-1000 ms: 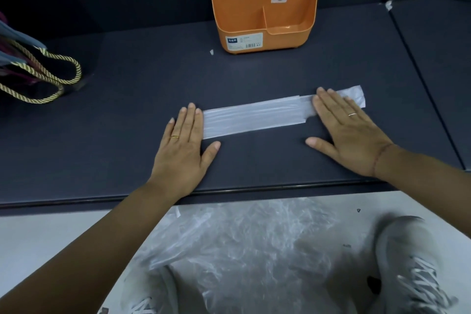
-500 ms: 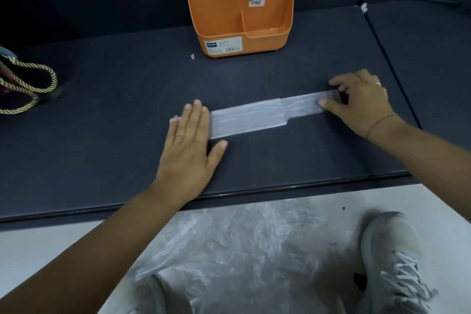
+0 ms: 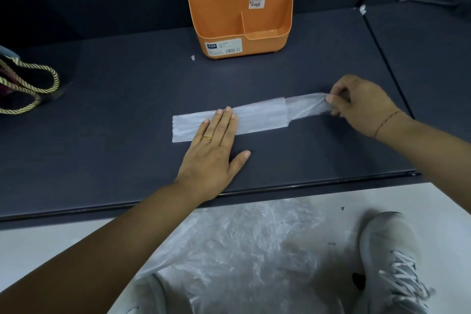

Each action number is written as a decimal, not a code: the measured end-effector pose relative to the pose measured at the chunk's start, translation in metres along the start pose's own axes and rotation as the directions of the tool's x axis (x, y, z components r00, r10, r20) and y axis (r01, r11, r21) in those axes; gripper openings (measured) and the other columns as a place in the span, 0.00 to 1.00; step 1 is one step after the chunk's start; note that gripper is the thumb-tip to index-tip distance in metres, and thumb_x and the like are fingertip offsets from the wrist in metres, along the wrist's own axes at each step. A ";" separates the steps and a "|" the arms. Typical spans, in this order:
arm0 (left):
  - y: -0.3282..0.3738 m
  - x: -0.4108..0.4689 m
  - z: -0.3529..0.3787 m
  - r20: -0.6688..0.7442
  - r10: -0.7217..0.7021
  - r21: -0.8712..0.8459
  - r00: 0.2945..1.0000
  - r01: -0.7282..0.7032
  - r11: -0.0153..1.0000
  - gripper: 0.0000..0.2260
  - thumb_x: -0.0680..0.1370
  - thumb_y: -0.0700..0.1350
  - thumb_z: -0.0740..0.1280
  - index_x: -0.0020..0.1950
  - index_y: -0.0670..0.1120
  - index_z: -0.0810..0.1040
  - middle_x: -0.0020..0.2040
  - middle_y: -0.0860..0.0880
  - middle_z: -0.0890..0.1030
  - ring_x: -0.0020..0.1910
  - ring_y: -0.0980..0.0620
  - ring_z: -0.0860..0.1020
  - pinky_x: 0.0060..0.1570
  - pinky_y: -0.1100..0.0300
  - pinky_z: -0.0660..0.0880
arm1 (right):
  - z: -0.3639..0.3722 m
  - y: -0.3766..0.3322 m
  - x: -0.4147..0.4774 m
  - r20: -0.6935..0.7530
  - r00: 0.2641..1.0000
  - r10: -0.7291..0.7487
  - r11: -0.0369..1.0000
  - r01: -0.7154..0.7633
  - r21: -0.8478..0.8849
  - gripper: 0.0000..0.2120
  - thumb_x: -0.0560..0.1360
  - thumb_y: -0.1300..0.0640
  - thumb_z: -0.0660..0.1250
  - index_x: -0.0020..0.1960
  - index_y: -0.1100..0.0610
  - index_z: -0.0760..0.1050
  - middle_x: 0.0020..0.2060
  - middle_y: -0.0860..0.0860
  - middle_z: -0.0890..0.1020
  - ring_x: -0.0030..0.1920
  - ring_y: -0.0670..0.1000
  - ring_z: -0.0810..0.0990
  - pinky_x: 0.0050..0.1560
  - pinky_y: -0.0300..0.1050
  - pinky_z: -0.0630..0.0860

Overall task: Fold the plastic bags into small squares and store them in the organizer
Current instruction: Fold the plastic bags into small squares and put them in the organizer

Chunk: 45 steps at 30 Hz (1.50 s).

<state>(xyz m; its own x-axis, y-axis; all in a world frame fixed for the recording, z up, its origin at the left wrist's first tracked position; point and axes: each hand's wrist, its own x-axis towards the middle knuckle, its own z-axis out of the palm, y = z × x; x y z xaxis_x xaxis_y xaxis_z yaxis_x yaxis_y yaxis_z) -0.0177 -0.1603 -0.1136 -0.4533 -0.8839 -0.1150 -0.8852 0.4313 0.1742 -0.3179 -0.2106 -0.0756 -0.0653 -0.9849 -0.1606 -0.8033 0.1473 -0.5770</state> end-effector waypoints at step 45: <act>0.062 -0.002 0.000 -0.094 0.262 -0.196 0.960 -0.276 0.941 0.39 0.77 0.65 0.53 0.80 0.41 0.51 0.81 0.45 0.50 0.79 0.52 0.45 0.76 0.57 0.40 | -0.039 -0.007 -0.054 0.783 0.621 0.039 0.824 -0.463 0.326 0.13 0.59 0.48 0.79 0.36 0.55 0.82 0.37 0.61 0.83 0.32 0.51 0.82 0.31 0.36 0.77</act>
<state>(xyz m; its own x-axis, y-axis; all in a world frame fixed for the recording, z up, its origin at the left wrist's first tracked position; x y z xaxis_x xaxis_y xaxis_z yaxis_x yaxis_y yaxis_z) -0.0720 -0.1318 -0.1023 -0.6575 -0.7530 0.0274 -0.6874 0.6143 0.3874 -0.3318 -0.1621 -0.0320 0.3915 -0.5344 -0.7491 -0.4386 0.6073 -0.6624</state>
